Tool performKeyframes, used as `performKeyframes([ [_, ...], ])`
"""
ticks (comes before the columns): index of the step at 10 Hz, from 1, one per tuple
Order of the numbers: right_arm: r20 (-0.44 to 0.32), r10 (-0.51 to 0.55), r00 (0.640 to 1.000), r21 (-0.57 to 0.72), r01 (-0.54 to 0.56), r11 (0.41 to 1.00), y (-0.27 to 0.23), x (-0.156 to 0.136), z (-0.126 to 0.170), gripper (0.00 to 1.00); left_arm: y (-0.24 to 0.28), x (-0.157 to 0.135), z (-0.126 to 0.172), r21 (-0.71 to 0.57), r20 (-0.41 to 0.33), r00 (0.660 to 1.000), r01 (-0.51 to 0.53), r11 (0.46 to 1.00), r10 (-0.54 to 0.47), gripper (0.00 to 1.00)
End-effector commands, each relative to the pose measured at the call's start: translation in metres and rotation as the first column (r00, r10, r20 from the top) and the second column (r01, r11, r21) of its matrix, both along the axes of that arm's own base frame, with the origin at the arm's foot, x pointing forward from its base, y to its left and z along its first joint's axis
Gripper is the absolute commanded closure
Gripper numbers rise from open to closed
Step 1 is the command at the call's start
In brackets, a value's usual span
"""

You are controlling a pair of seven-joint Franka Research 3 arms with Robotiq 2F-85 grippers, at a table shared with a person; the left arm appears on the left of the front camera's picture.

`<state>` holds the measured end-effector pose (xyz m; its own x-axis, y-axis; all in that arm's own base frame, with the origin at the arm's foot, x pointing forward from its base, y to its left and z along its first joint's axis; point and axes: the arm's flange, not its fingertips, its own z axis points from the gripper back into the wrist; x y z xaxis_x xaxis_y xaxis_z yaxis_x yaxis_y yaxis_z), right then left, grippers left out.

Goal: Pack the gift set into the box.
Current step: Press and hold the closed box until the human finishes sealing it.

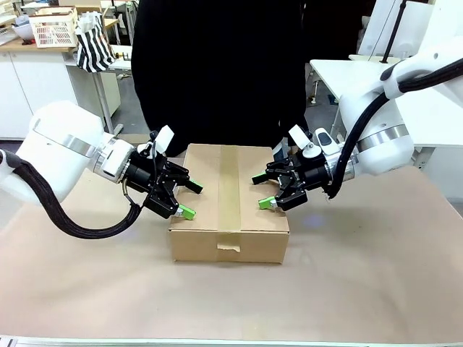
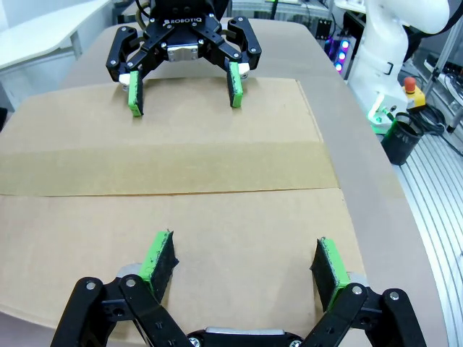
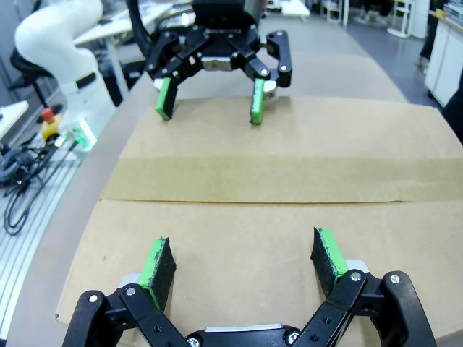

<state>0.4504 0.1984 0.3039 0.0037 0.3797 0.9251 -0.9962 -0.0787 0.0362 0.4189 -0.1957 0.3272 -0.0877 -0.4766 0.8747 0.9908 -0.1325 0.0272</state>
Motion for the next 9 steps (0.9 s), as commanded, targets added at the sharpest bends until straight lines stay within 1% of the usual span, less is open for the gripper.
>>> performKeyframes([
  [1,0.000,0.000,1.000,-0.004,0.000,1.000,0.0007,-0.0001,-0.0012,0.00,0.0004,-0.0014,-0.0016,0.003,-0.009,1.000,-0.003,1.000,0.003,0.00],
  [8,0.000,0.000,1.000,-0.004,0.000,1.000,0.0007,-0.0001,-0.0012,0.00,0.0004,-0.0014,-0.0016,0.003,-0.009,1.000,-0.003,1.000,0.003,0.00],
  [9,0.000,0.000,1.000,0.000,0.000,1.000,0.0000,0.0000,0.0000,0.00,0.0000,0.0000,0.0000,0.000,0.000,1.000,0.000,1.000,0.000,0.00],
])
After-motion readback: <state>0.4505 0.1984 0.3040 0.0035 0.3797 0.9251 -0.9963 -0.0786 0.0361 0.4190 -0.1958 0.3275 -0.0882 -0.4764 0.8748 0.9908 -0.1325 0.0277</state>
